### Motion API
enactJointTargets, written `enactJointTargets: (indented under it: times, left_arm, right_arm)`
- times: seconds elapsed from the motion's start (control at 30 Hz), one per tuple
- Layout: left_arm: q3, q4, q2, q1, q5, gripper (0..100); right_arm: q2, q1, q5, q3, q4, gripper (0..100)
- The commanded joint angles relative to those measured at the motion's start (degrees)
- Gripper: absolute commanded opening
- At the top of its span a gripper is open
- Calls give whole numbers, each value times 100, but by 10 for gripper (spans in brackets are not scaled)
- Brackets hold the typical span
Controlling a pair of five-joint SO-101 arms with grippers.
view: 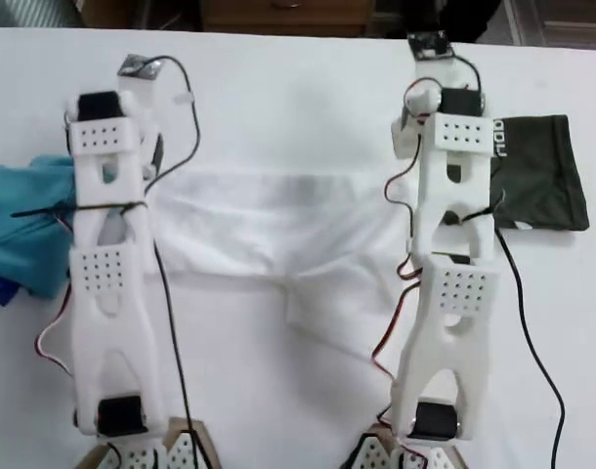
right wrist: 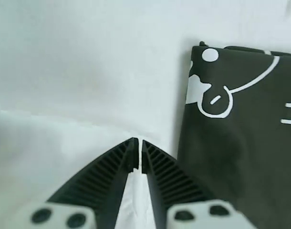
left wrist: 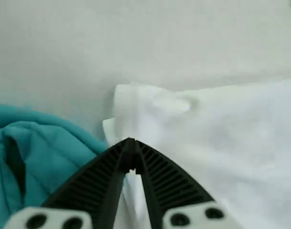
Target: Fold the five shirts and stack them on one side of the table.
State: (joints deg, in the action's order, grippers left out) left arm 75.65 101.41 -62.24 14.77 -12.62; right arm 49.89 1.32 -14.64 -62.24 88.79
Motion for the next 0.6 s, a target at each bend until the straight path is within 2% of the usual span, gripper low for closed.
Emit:
enactJointTargets:
  times: [0.0, 0.07, 0.2, 0.37, 0.57]
  left_arm:
    - [-1086, 123, 1442, 9, -9, 26]
    - [-1903, 97, 2022, -35, -88, 27]
    - [-3354, -202, 2945, -79, -185, 27]
    - [-5253, -1064, 3903, -44, -202, 27]
    - [-7512, -2435, 4993, -62, -211, 27]
  right_arm:
    - [-75, -13, -255, -1046, 848, 20]
    - [-75, -110, -510, -1556, 1253, 20]
    - [-259, -154, -554, -2013, 1279, 20]
    - [-1033, -444, -536, -1380, 1279, 20]
    - [-2642, -866, -114, -70, 1270, 19]
